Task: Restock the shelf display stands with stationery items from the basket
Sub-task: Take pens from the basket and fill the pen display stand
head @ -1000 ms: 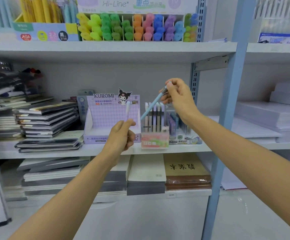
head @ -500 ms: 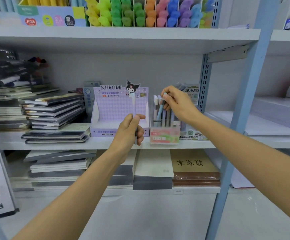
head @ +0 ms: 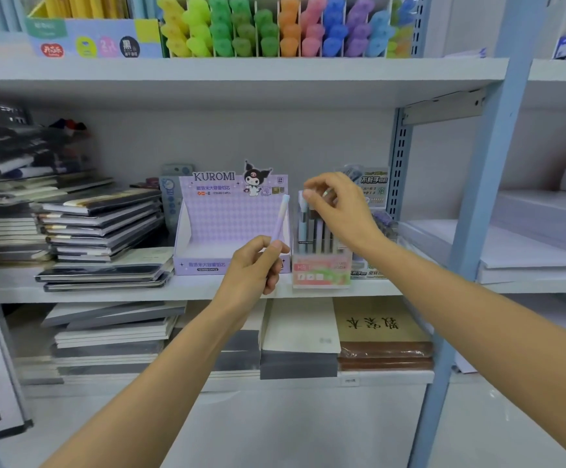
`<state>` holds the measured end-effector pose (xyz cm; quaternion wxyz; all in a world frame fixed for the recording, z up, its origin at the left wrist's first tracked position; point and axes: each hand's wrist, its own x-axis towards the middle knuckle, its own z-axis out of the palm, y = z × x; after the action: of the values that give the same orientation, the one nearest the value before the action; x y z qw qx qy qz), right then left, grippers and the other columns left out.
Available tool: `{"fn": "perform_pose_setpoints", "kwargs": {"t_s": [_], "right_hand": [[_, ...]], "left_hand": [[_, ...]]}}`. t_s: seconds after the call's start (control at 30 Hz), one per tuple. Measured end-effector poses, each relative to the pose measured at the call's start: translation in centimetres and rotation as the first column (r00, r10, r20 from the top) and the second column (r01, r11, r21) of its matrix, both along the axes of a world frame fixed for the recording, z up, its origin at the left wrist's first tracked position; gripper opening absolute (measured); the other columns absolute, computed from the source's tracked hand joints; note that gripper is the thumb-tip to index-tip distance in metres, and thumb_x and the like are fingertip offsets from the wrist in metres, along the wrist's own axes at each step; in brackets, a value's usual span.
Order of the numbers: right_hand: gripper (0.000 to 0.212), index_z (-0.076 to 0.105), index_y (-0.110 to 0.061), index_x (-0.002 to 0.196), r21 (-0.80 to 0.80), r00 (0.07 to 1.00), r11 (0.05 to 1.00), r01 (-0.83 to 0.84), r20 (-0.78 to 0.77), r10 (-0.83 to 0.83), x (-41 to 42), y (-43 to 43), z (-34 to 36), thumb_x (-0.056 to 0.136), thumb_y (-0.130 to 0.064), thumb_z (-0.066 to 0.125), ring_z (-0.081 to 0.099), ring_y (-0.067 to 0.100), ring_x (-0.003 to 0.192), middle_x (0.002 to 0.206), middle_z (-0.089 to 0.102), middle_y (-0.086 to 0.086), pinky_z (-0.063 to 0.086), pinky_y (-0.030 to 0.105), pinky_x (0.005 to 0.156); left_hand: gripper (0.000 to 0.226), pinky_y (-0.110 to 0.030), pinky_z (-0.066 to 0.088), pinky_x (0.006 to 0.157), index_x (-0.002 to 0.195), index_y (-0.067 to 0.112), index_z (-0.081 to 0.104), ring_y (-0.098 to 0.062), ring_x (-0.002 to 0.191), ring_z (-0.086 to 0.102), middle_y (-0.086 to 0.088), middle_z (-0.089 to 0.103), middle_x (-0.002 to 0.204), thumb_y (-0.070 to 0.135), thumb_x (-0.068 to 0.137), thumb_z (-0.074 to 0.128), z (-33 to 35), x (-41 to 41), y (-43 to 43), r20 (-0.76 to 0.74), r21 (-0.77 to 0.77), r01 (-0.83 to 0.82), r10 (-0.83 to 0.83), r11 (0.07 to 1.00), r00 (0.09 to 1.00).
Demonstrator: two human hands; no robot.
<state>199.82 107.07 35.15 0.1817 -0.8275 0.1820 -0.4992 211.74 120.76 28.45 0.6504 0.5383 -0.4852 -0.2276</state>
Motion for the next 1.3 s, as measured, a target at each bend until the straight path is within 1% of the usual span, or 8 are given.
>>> {"fn": "perform_pose_setpoints", "kwargs": {"t_s": [0.17,0.43,0.73,0.83,0.97,1.07,1.2,1.3], "right_hand": [[0.017,0.068,-0.007,0.106,0.243,0.899,0.878,-0.412,-0.050,0.436,-1.5,1.8,0.7,0.095,-0.016,0.060,0.063,0.009,0.065,0.076,0.070,-0.008,0.054,0.023,0.062],[0.011,0.068,0.000,0.098,0.360,0.825,0.744,-0.563,0.303,0.477,-4.7,1.5,-0.5,0.089,-0.003,0.063,0.072,0.021,0.075,0.084,0.074,0.012,0.060,0.025,0.070],[0.006,0.067,-0.003,0.091,0.413,0.798,0.695,-0.589,0.159,0.582,-5.9,3.2,-3.0,0.085,-0.005,0.068,0.072,0.023,0.078,0.086,0.075,0.011,0.058,0.029,0.072],[0.013,0.068,-0.005,0.088,0.329,0.879,0.815,-0.477,0.160,0.449,-6.1,3.6,-2.3,0.091,-0.017,0.064,0.069,0.020,0.075,0.083,0.071,0.010,0.059,0.029,0.069],[0.021,0.064,-0.011,0.115,0.278,0.871,0.834,-0.476,0.283,0.403,-5.8,4.1,-1.0,0.095,-0.017,0.059,0.067,0.013,0.079,0.099,0.068,0.010,0.058,0.030,0.074],[0.018,0.066,-0.004,0.110,0.231,0.882,0.855,-0.465,0.202,0.425,-5.4,4.2,-0.7,0.095,-0.009,0.057,0.064,0.008,0.072,0.085,0.070,0.002,0.054,0.026,0.072],[0.015,0.064,-0.001,0.104,0.211,0.876,0.881,-0.425,0.342,0.340,-5.4,3.4,0.0,0.098,-0.008,0.053,0.066,0.013,0.070,0.085,0.070,0.006,0.055,0.023,0.066],[0.015,0.060,-0.002,0.103,0.209,0.863,0.911,-0.355,0.449,0.233,-5.5,1.9,0.6,0.100,-0.012,0.049,0.064,0.014,0.069,0.088,0.068,0.010,0.055,0.024,0.066]], "left_hand": [[0.019,-0.021,0.039,0.047,0.095,0.012,0.072,-0.010,0.051,0.044,0.004,0.052,0.061,0.027,0.096,0.059,0.4,-1.1,0.1,0.018,-0.022,0.032,-0.032,0.999,0.999],[0.006,-0.022,0.054,0.062,0.088,0.011,0.070,-0.014,0.061,0.061,0.000,0.065,0.067,0.008,0.083,0.072,2.3,-2.0,0.6,-0.282,-0.167,-0.116,0.066,0.979,0.957],[0.010,-0.029,0.057,0.080,0.098,0.007,0.063,-0.021,0.089,0.071,-0.009,0.074,0.094,0.012,0.090,0.062,3.6,-5.1,0.5,-0.341,-0.382,-0.003,-0.138,0.924,0.930],[0.006,-0.025,0.056,0.079,0.097,0.011,0.064,-0.019,0.087,0.071,-0.003,0.074,0.087,0.013,0.093,0.061,3.3,-5.0,0.6,-0.194,-0.336,-0.087,0.021,0.938,0.981],[0.003,-0.018,0.054,0.073,0.092,0.012,0.066,-0.012,0.082,0.071,-0.003,0.074,0.084,0.009,0.091,0.064,2.7,-5.4,0.8,0.010,-0.300,-0.082,0.089,0.950,0.996],[0.004,-0.019,0.053,0.081,0.093,0.015,0.067,-0.010,0.087,0.069,0.000,0.073,0.088,0.012,0.091,0.065,2.0,-5.6,0.6,0.147,-0.286,-0.104,0.151,0.952,0.977],[0.027,-0.005,0.029,0.096,0.120,0.024,0.060,-0.002,0.119,0.045,0.009,0.061,0.122,0.016,0.094,0.060,0.9,-4.5,0.5,0.550,-0.347,-0.318,0.467,0.882,0.693],[0.055,-0.035,0.022,0.113,0.143,0.018,0.043,-0.018,0.147,0.018,0.004,0.041,0.150,0.013,0.091,0.060,-0.5,-3.6,0.0,0.775,-0.264,-0.331,0.403,0.906,0.486]]}}
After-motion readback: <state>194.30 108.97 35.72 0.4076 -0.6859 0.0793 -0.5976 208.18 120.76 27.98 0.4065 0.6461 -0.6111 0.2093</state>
